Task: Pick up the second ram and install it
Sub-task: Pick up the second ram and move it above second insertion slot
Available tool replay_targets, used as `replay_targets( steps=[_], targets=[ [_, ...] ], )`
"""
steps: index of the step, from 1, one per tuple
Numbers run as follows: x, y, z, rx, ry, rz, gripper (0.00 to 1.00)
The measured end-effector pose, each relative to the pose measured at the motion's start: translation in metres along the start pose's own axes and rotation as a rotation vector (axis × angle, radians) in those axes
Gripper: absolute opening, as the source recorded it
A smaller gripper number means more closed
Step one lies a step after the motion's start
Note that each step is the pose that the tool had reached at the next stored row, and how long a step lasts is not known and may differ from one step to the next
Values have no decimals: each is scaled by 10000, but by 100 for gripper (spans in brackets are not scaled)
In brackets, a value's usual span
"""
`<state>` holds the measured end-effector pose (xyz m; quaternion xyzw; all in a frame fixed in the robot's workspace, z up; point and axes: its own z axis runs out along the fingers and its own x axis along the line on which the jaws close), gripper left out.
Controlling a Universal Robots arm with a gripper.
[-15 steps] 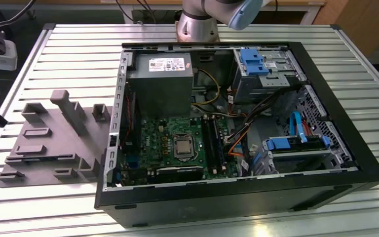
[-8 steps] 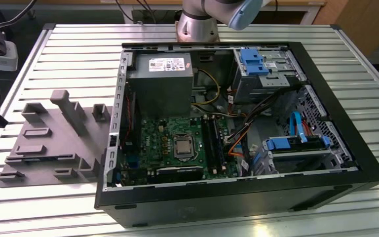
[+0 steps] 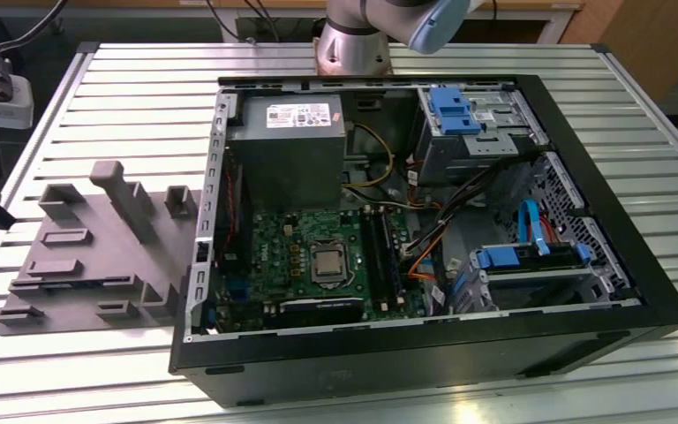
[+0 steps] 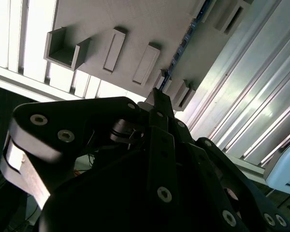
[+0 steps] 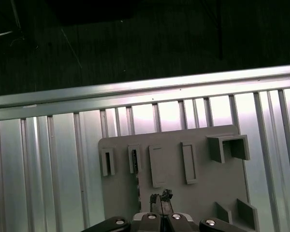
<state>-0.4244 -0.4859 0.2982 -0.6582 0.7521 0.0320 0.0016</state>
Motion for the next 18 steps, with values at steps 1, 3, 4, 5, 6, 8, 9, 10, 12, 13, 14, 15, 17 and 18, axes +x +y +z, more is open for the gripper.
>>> replay_targets(
  steps=[1,3,4,5,6,8,9,10,12,13,14,15,17,18],
  targets=[
    [0,0,2,0,0,0,11],
    [0,0,6,0,1,0,11],
    [1,-1,12,0,0,0,11],
    [1,-1,15,0,0,0,11],
    [1,-1,18,0,0,0,11],
    [1,-1,23,0,0,0,11],
    [1,-1,25,0,0,0,11],
    [1,-1,28,0,1,0,11],
    [1,-2,33,0,0,0,11],
    [2,-2,36,0,1,0,11],
    [1,-2,39,0,0,0,11],
    [2,-2,41,0,0,0,11],
    [2,-2,46,0,1,0,11],
    [2,-2,48,0,1,-1,11]
  ],
)
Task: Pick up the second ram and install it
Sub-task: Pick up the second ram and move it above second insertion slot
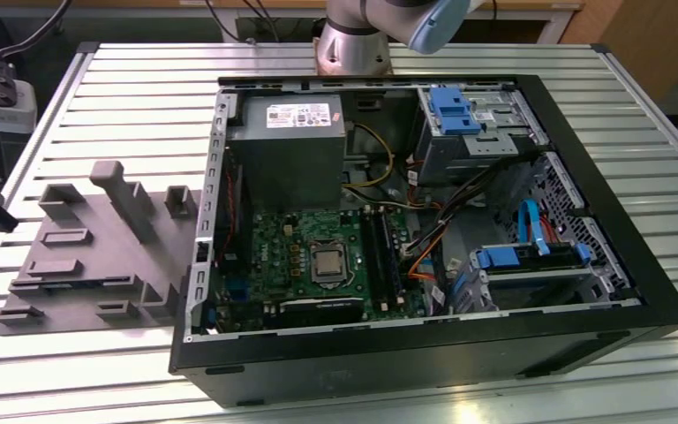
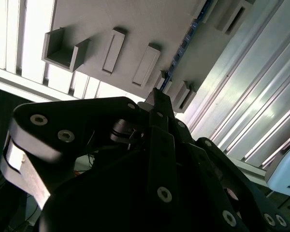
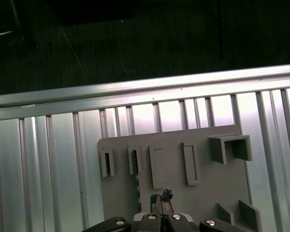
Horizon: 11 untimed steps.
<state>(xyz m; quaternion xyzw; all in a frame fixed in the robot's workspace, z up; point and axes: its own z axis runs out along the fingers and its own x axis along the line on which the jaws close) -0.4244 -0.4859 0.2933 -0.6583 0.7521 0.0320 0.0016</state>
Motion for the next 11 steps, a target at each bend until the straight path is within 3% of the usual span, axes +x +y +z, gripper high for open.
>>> replay_targets(
  steps=[11],
  targets=[
    [1,-1,27,0,-1,1,11]
  ],
)
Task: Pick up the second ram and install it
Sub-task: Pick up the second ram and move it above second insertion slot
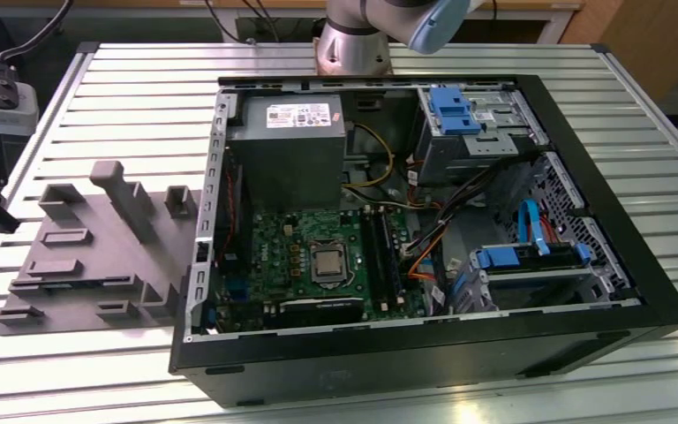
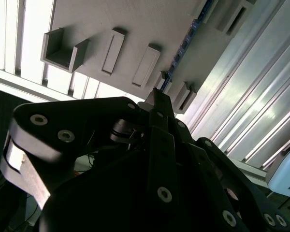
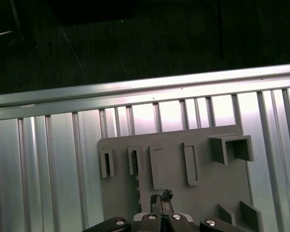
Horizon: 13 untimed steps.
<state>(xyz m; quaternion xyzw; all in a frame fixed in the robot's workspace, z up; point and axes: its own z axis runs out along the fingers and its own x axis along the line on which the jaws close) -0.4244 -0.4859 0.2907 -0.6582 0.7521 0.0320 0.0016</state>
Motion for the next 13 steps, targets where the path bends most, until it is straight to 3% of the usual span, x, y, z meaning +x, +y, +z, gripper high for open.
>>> replay_targets(
  steps=[13],
  targets=[
    [1,-1,30,0,0,0,11]
  ],
)
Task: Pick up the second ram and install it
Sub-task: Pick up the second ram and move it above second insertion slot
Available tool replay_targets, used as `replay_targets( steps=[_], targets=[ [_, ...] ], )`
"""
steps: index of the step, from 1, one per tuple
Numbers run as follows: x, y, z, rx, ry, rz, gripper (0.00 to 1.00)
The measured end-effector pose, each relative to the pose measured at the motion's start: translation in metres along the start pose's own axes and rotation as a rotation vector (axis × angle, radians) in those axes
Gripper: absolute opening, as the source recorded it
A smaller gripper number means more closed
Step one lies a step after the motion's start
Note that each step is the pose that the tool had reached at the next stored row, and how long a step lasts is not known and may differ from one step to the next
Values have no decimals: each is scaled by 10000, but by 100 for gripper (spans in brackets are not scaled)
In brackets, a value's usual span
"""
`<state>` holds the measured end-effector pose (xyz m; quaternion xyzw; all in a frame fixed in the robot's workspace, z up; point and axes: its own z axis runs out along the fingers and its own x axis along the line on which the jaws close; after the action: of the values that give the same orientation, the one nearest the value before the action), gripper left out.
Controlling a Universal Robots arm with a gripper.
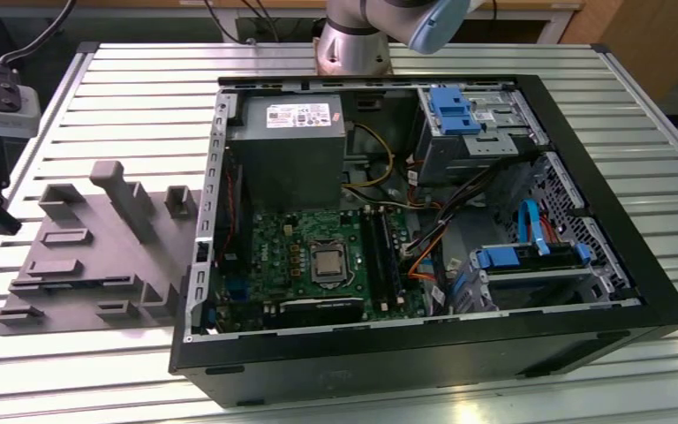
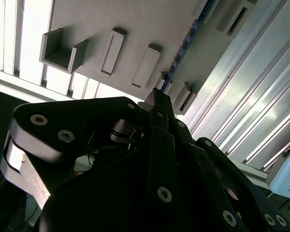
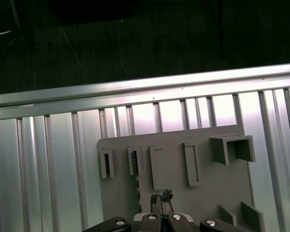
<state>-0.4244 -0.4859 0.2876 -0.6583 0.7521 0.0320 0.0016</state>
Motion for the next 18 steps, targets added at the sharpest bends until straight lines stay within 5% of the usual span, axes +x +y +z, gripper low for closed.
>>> replay_targets(
  steps=[18],
  targets=[
    [2,-2,48,0,0,-1,11]
  ],
)
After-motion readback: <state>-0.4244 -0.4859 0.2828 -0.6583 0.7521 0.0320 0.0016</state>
